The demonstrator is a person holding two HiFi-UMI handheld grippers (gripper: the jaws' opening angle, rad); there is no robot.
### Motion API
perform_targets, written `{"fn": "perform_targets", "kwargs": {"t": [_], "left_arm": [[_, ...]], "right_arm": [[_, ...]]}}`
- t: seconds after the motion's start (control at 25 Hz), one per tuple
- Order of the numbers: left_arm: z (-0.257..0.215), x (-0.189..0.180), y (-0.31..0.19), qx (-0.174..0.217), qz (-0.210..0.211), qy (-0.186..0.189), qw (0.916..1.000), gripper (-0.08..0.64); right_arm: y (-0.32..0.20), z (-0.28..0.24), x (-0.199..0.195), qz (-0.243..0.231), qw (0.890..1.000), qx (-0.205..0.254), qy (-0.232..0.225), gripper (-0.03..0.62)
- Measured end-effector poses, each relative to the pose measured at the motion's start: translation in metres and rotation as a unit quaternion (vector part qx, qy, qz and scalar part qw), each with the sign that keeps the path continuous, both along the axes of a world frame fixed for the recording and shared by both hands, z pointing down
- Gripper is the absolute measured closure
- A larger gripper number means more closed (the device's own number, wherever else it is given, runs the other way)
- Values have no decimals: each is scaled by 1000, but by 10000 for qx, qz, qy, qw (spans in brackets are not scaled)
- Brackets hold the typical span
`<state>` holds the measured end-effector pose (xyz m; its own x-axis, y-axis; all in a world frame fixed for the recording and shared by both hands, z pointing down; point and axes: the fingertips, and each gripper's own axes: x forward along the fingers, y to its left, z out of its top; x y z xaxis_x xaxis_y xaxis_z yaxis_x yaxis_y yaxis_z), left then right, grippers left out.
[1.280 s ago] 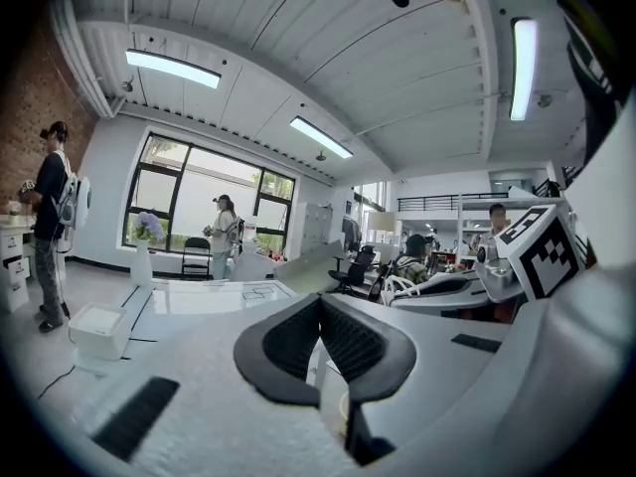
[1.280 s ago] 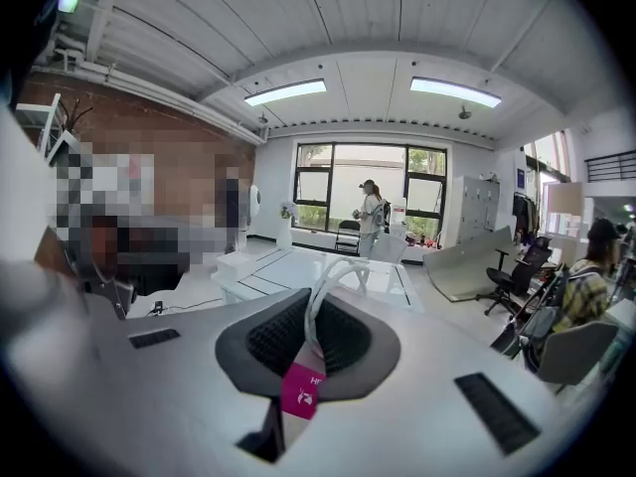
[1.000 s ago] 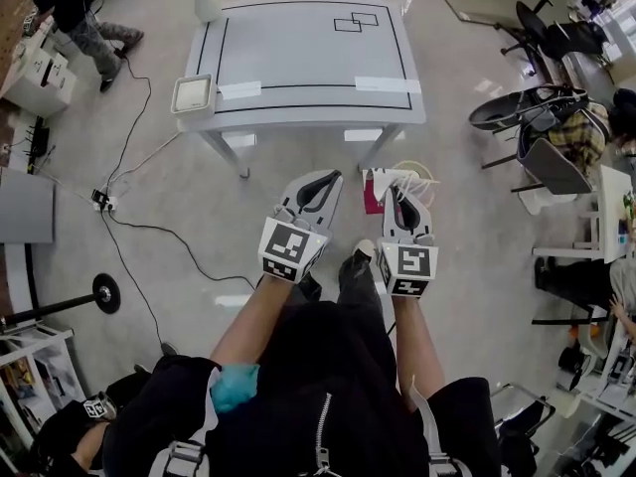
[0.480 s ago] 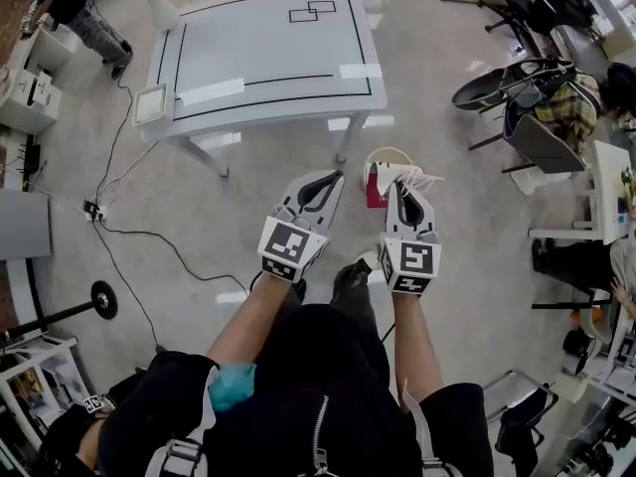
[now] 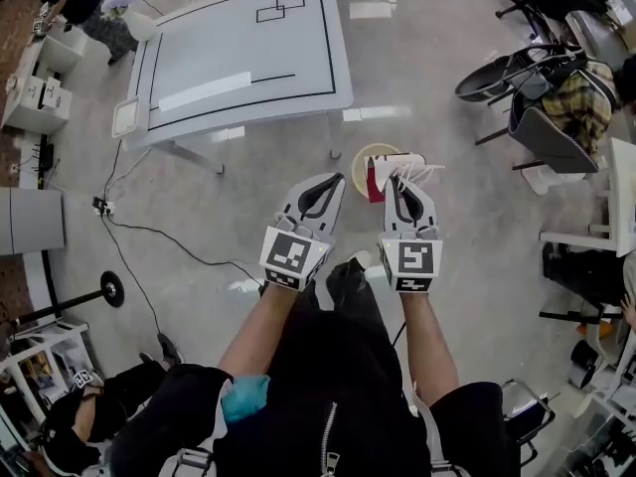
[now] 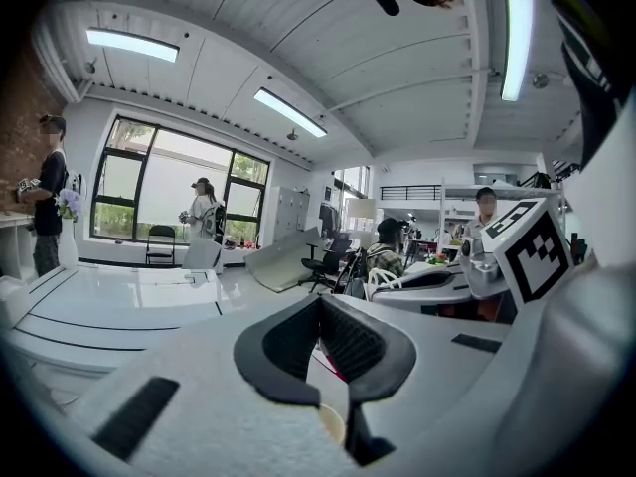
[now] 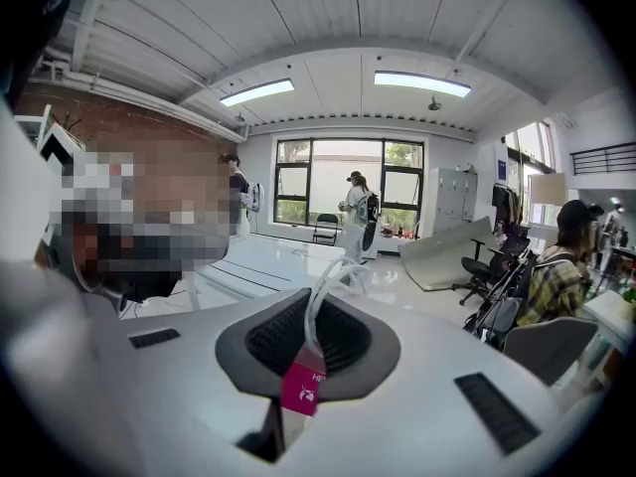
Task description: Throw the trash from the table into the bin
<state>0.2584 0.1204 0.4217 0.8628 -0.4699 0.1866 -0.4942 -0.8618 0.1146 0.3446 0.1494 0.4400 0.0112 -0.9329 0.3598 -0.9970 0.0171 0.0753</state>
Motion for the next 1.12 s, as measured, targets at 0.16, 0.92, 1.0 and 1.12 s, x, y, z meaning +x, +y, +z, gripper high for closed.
{"fn": "perform_targets", "kwargs": {"t": [0.16,0.92,1.0,1.12], "left_arm": [[15,27,3,-126,-54,-54,9999,552],[162,124,-66,-277,300,51,9992,552],[184,132,-72,-439,205,107,9988,552],[220,140,-83,-531,121,152,9984,552]], "right_arm": [[-6,20,27,-116,9998,-136,-70,577],[-83,219,108,148,9982,-504,-298,577],[-88,246,116,153,9980,-524,-307,577],[-96,289,125,131,9979,-559,-311,577]]}}
